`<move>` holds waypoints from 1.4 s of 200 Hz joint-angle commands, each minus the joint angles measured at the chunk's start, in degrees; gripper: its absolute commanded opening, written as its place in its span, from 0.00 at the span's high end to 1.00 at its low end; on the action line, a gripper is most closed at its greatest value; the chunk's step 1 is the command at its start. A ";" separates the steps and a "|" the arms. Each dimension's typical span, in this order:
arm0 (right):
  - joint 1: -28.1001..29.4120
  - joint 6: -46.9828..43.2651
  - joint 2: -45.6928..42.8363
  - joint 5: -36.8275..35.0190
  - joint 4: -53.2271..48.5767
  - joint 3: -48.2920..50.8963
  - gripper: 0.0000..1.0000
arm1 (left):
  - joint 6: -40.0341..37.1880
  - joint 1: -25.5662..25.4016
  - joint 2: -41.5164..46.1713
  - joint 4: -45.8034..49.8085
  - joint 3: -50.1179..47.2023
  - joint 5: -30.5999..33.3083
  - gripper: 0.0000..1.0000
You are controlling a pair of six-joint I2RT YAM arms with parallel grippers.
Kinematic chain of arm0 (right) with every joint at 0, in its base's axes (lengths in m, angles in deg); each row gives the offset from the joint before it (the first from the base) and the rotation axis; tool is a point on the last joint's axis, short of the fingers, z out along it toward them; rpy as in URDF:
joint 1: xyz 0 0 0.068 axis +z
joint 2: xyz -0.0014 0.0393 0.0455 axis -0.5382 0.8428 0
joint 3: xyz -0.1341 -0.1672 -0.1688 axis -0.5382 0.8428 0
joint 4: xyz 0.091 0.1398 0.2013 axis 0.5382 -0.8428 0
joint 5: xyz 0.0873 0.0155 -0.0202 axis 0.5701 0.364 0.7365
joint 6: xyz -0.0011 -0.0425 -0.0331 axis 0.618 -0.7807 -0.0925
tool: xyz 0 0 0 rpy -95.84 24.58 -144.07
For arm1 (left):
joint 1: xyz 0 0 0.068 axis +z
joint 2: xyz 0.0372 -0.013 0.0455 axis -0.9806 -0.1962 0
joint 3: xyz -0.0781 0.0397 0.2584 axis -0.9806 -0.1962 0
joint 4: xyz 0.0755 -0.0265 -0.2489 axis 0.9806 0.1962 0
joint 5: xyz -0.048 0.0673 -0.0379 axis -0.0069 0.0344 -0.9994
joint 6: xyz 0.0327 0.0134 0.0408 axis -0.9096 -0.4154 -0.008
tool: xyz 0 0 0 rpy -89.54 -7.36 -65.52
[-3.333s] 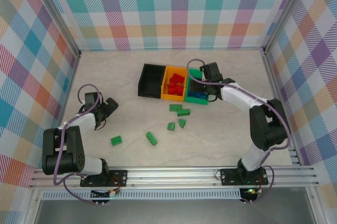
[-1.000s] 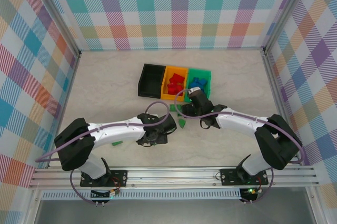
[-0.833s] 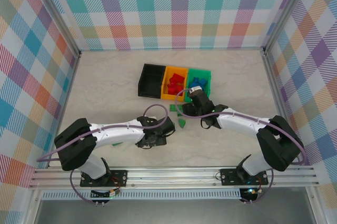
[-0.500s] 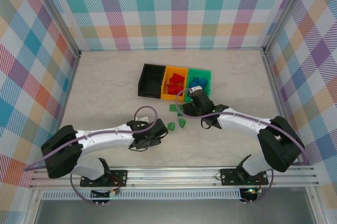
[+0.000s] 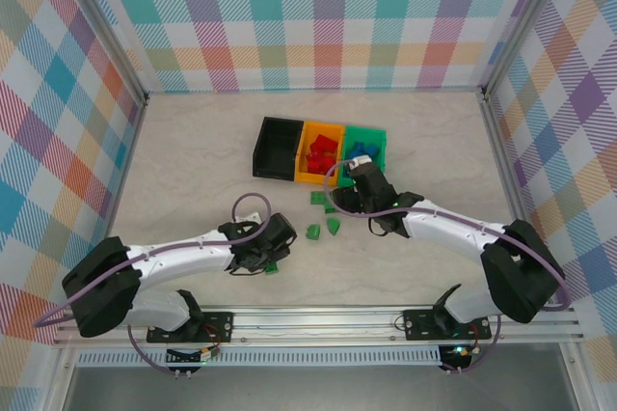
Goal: Sort the legos into containers by color
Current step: Pick up the lego from the middle-left of the table.
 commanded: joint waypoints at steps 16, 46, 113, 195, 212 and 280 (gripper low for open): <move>-0.04 1.59 -1.72 1.16 0.15 1.36 0.24 | -2.57 1.09 -5.32 -2.47 2.14 -3.99 0.47; -0.04 1.70 -2.02 1.54 0.01 1.33 0.24 | -3.74 1.09 -8.18 -3.02 2.96 -4.21 0.50; -0.04 1.15 -4.12 -0.06 -0.30 1.97 0.23 | -10.78 1.08 -14.55 2.94 10.62 -4.48 0.84; -0.04 1.86 -0.10 2.06 0.30 0.91 0.23 | -9.20 1.09 -8.57 7.70 8.98 2.34 1.00; -0.04 1.80 0.35 2.11 0.06 0.60 0.23 | -10.18 1.09 -9.84 8.13 10.53 2.51 1.00; -0.09 2.08 1.48 2.13 0.77 0.51 0.23 | -17.83 4.86 -13.97 8.93 19.59 4.11 1.00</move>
